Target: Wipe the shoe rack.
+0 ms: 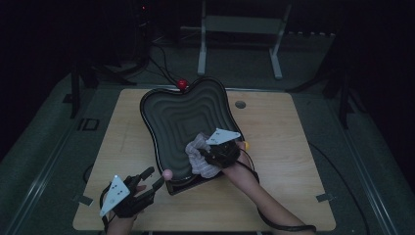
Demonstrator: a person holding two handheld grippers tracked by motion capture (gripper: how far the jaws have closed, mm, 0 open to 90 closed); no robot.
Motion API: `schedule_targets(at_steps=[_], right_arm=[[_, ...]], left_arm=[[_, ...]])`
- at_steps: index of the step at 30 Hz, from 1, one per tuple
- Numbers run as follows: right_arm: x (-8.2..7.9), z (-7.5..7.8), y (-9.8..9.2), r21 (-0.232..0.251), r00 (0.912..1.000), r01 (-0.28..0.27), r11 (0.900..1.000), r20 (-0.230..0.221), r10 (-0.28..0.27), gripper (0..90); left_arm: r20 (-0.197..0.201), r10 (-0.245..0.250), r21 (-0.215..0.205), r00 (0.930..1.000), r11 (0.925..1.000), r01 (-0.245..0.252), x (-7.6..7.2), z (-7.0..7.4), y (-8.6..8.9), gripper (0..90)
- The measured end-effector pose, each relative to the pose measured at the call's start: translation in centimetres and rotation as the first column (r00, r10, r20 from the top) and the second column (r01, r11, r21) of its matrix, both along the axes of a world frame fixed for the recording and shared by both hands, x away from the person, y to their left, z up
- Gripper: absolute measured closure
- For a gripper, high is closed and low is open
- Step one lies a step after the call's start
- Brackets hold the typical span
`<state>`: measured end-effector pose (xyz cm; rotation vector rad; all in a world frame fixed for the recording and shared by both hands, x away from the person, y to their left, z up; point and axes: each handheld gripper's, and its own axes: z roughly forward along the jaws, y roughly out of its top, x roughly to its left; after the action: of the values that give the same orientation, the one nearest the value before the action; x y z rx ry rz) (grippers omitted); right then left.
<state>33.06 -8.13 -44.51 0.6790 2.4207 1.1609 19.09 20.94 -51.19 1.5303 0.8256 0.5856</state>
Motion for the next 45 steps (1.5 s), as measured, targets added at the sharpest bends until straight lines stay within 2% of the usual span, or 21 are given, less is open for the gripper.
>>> schedule_targets(at_steps=[2, 4, 6, 9, 11, 14, 18, 23, 25, 27, 28, 33, 38, 45], right_arm=[[0.1, 0.0, 0.0, 0.003, 1.0000, -0.001, 1.000, -0.003, 0.001, 66.4], [0.1, 0.0, 0.0, 0.004, 1.0000, -0.001, 1.000, -0.004, 0.001, 66.4], [0.1, 0.0, 0.0, 0.004, 1.0000, 0.000, 1.000, -0.005, 0.000, 66.4], [0.0, 0.0, -0.1, 0.007, 1.0000, 0.000, 1.000, -0.005, 0.000, 66.3], [0.0, 0.0, -0.1, 0.006, 1.0000, 0.001, 1.000, -0.004, -0.001, 66.3], [0.0, 0.0, -0.1, 0.007, 1.0000, 0.003, 1.000, -0.004, -0.003, 66.3], [0.1, 0.0, -0.1, 0.015, 1.0000, 0.003, 1.000, -0.008, -0.003, 66.3], [0.1, 0.0, -0.2, 0.022, 0.9999, -0.003, 1.000, -0.012, 0.003, 66.2], [0.2, 0.0, -0.2, 0.024, 0.9999, -0.005, 1.000, -0.014, 0.006, 66.2], [0.2, 0.0, -0.2, 0.026, 0.9998, -0.006, 1.000, -0.017, 0.006, 66.4], [0.2, 0.1, -0.2, 0.029, 0.9998, -0.004, 1.000, -0.018, 0.004, 66.4], [0.7, 0.6, -0.2, 0.043, 0.9991, -0.025, 0.999, -0.033, 0.027, 66.7], [1.8, 2.5, 0.3, 0.087, 0.9993, -0.027, 0.996, -0.026, 0.029, 66.9], [3.9, 6.7, 2.5, 0.165, 0.9995, -0.020, 0.986, 0.025, 0.016, 66.9]], left_arm=[[-0.027, 0.012, -0.011, 0.9996, 0.9999, -0.013, -0.4, -0.7, 0.1, 49.0], [-0.048, 0.031, 0.030, 0.9984, 0.9991, -0.030, -0.6, -1.3, -0.1, 49.3], [-0.059, 0.020, 0.055, 0.9981, 0.9983, -0.017, -0.5, -2.0, -0.3, 49.4], [-0.112, 0.011, 0.115, 0.9936, 0.9933, 0.002, 0.1, -2.5, -1.1, 49.4], [-0.130, 0.009, 0.132, 0.9915, 0.9912, 0.009, 0.4, -2.8, -1.4, 49.7], [-0.168, -0.004, 0.130, 0.9857, 0.9912, 0.026, 0.8, -3.2, -1.8, 52.8], [-0.178, -0.004, 0.119, 0.9840, 0.9925, 0.026, 1.5, -3.4, -2.1, 58.1], [-0.175, -0.028, 0.104, 0.9841, 0.9934, 0.047, 2.0, -3.6, -2.6, 58.3], [-0.171, -0.042, 0.110, 0.9843, 0.9921, 0.061, 2.1, -3.7, -2.7, 59.5], [-0.170, -0.034, 0.121, 0.9848, 0.9911, 0.055, 2.2, -3.7, -2.9, 62.2], [-0.171, -0.033, 0.117, 0.9847, 0.9917, 0.053, 2.3, -3.7, -3.0, 67.3], [-0.178, -0.052, 0.076, 0.9826, 0.9949, 0.067, 2.9, -4.0, -3.2, 70.6], [-0.167, -0.054, 0.084, 0.9845, 0.9941, 0.068, 2.8, -4.0, -3.2, 71.4], [-0.147, -0.055, 0.109, 0.9876, 0.9914, 0.071, 2.7, -4.1, -3.3, 72.2]])
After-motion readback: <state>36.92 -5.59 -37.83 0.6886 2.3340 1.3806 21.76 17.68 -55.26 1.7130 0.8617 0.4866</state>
